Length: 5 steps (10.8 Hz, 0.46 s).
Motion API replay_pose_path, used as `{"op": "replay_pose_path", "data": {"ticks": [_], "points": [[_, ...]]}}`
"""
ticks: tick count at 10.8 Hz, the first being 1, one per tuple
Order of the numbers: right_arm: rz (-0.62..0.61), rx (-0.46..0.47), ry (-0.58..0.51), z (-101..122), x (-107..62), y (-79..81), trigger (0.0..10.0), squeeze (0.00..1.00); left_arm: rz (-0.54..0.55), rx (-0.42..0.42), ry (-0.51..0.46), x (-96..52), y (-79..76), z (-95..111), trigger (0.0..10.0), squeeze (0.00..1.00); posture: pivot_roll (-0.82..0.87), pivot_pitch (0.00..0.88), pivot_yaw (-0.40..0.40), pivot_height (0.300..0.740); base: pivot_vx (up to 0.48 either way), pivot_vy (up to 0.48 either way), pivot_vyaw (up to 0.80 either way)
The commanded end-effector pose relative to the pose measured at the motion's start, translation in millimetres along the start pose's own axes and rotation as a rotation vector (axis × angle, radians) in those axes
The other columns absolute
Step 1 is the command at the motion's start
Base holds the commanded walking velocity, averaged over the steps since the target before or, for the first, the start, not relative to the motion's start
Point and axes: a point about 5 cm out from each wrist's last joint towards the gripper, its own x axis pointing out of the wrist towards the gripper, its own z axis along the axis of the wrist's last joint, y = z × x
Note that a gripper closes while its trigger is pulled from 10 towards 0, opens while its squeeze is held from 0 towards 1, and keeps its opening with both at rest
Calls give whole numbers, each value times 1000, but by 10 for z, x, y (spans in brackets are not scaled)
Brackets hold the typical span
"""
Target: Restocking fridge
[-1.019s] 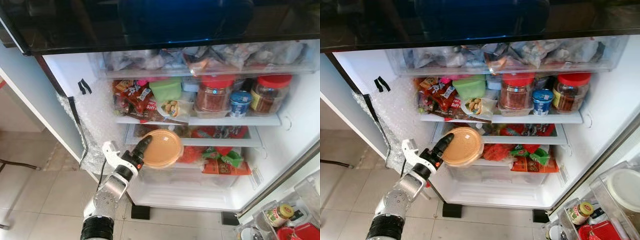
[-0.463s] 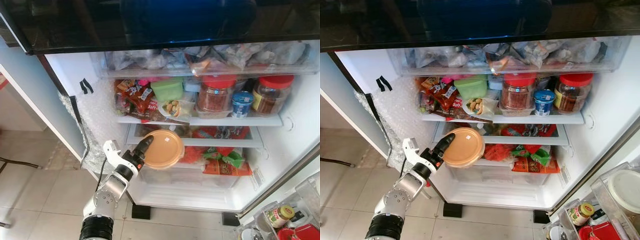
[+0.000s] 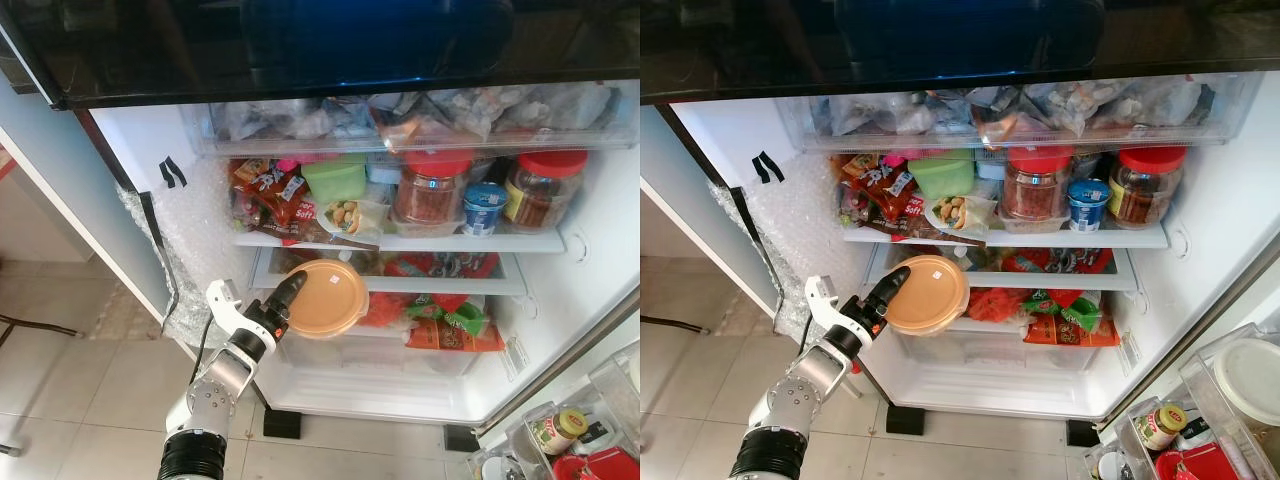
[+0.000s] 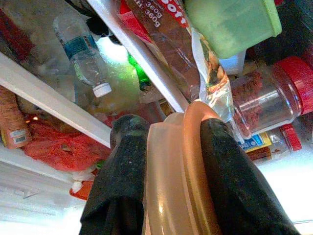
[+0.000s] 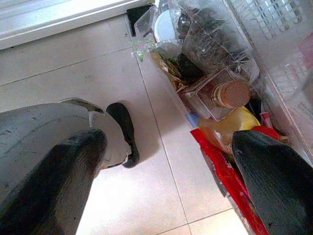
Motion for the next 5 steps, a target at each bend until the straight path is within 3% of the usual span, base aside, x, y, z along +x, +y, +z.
{"op": "replay_pose_path", "data": {"ticks": [1, 3, 5], "points": [[6, -6, 17, -59, -16, 4, 10000, 0, 3, 23, 2, -16, 15, 22, 10000, 0, -136, 54, 109, 707, 0, 0, 0], [9, -10, 16, -56, -15, 8, 10000, 0, -2, 30, 9, -4, 7, 14, 10000, 0, -137, 55, 108, 672, 0, 0, 0], [12, -12, 14, -52, -15, 9, 10000, 0, -1, 34, 12, -5, 5, 3, 10000, 0, -137, 54, 108, 672, 0, 0, 0]]}}
